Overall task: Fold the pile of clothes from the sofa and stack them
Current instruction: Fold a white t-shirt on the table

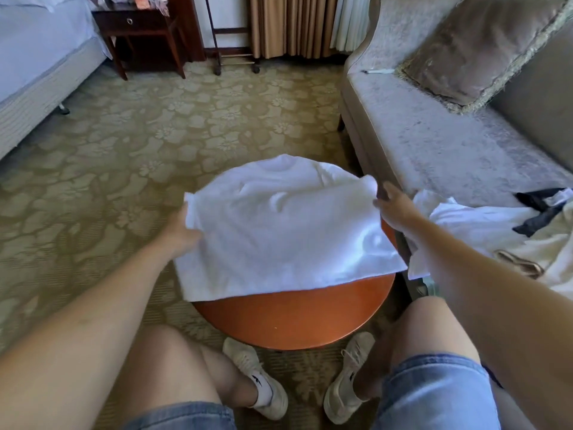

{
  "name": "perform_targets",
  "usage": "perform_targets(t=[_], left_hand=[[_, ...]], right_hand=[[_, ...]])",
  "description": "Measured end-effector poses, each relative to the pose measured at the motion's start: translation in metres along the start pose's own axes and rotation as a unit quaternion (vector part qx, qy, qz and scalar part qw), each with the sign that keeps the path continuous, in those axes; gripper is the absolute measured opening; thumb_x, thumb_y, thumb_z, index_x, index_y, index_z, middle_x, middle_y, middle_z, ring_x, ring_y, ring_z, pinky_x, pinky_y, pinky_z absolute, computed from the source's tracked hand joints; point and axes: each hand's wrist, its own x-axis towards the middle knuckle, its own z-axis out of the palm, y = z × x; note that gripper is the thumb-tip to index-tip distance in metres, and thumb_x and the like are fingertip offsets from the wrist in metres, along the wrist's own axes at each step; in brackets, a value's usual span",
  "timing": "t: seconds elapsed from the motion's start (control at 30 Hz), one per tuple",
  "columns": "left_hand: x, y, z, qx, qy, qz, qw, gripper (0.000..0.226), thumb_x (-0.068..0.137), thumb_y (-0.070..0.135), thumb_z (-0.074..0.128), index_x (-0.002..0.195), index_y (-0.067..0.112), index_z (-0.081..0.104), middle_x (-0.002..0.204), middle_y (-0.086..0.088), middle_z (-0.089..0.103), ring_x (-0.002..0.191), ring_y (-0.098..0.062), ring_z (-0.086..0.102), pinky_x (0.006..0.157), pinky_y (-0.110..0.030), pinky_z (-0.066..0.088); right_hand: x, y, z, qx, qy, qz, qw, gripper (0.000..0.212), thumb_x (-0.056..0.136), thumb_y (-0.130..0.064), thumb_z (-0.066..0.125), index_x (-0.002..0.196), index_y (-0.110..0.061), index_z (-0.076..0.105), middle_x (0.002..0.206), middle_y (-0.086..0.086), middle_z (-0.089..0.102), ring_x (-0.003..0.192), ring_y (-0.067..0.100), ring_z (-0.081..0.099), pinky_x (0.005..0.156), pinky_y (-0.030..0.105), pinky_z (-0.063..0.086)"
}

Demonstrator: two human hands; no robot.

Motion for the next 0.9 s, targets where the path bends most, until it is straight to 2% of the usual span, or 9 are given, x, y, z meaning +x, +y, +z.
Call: perform_targets(t=[0.13,0.3,0.37,0.43,0.5,0.57,0.67,0.8,0.9], left_hand=[[-0.013,-0.04,0.028,0.031,0.032,-0.107,0.993,0.089,0.083,0.028,0.07,0.154,0.02,0.018,0.151,-0.008,0.036,0.13,-0.034,0.044,0.094,-0.036,0.044],[-0.025,-0.056,0.024,-0.018,0.043,-0.176,0.983,0.1,0.077,0.044,0.078,0.151,0.011,0.019,0.149,-0.012,0.038,0.127,-0.038,0.047,0.097,-0.048,0.047],[-0.034,-0.059,0.019,-0.013,0.038,-0.193,0.98,0.104,0.078,0.043,0.077,0.153,0.01,0.013,0.153,-0.013,0.032,0.13,-0.038,0.043,0.098,-0.05,0.047],[-0.044,-0.062,0.016,-0.027,0.033,-0.196,0.98,0.101,0.083,0.032,0.075,0.155,0.013,0.007,0.157,-0.011,0.026,0.131,-0.038,0.043,0.095,-0.047,0.049],[-0.053,-0.062,0.014,-0.065,0.036,-0.186,0.98,0.094,0.086,0.014,0.071,0.156,0.018,0.007,0.156,-0.012,0.027,0.127,-0.037,0.045,0.091,-0.047,0.05],[-0.065,-0.058,0.011,-0.109,0.037,-0.176,0.978,0.091,0.087,0.003,0.066,0.155,0.023,0.01,0.151,-0.013,0.034,0.111,-0.035,0.055,0.077,-0.043,0.053],[-0.081,-0.051,0.001,-0.104,0.034,-0.143,0.984,0.089,0.088,0.006,0.065,0.155,0.027,0.01,0.139,-0.017,0.047,0.072,-0.026,0.058,0.055,-0.034,0.047],[-0.105,-0.031,-0.016,-0.108,0.051,-0.046,0.992,0.081,0.089,0.011,0.067,0.154,0.023,0.02,0.141,-0.017,0.047,0.087,-0.031,0.061,0.06,-0.031,0.047],[-0.124,-0.011,-0.025,-0.136,0.097,0.043,0.985,0.04,0.09,0.008,0.065,0.128,0.018,0.055,0.121,-0.018,0.058,0.066,-0.022,0.057,0.062,-0.03,0.048]], right_hand=[[-0.013,0.043,0.035,-0.121,-0.03,0.07,0.99,0.061,0.087,-0.04,0.063,0.138,-0.011,0.045,0.129,0.018,0.051,0.111,0.037,0.054,0.092,0.041,0.048],[-0.029,0.049,0.041,-0.104,0.006,0.164,0.981,0.067,0.082,-0.031,0.066,0.137,-0.005,0.039,0.13,0.019,0.049,0.113,0.04,0.054,0.09,0.044,0.049],[-0.037,0.049,0.036,-0.097,0.005,0.189,0.977,0.06,0.085,-0.024,0.066,0.133,0.002,0.042,0.121,0.02,0.056,0.11,0.04,0.057,0.085,0.042,0.05],[-0.047,0.05,0.029,-0.075,-0.014,0.2,0.977,0.038,0.086,-0.015,0.064,0.118,0.004,0.054,0.104,0.02,0.059,0.106,0.039,0.06,0.079,0.038,0.048],[-0.056,0.053,0.025,-0.056,-0.031,0.2,0.978,0.014,0.083,-0.012,0.066,0.092,-0.003,0.06,0.103,0.022,0.064,0.092,0.035,0.063,0.069,0.033,0.046],[-0.067,0.051,0.021,-0.017,-0.035,0.186,0.982,0.013,0.083,-0.014,0.066,0.078,-0.008,0.056,0.105,0.022,0.066,0.073,0.028,0.059,0.057,0.027,0.043],[-0.078,0.047,0.016,-0.028,-0.056,0.133,0.989,0.006,0.09,-0.013,0.059,0.093,-0.009,0.057,0.094,0.009,0.062,0.086,0.026,0.063,0.063,0.028,0.049],[-0.094,0.042,-0.005,0.113,0.043,0.085,0.989,0.011,0.081,-0.009,0.063,0.084,-0.009,0.053,0.083,0.011,0.059,0.076,0.027,0.059,0.074,0.047,0.056],[-0.118,0.027,-0.025,0.158,0.055,0.026,0.985,0.024,0.083,-0.008,0.063,0.101,-0.013,0.047,0.093,0.008,0.055,0.079,0.027,0.057,0.067,0.038,0.053]])
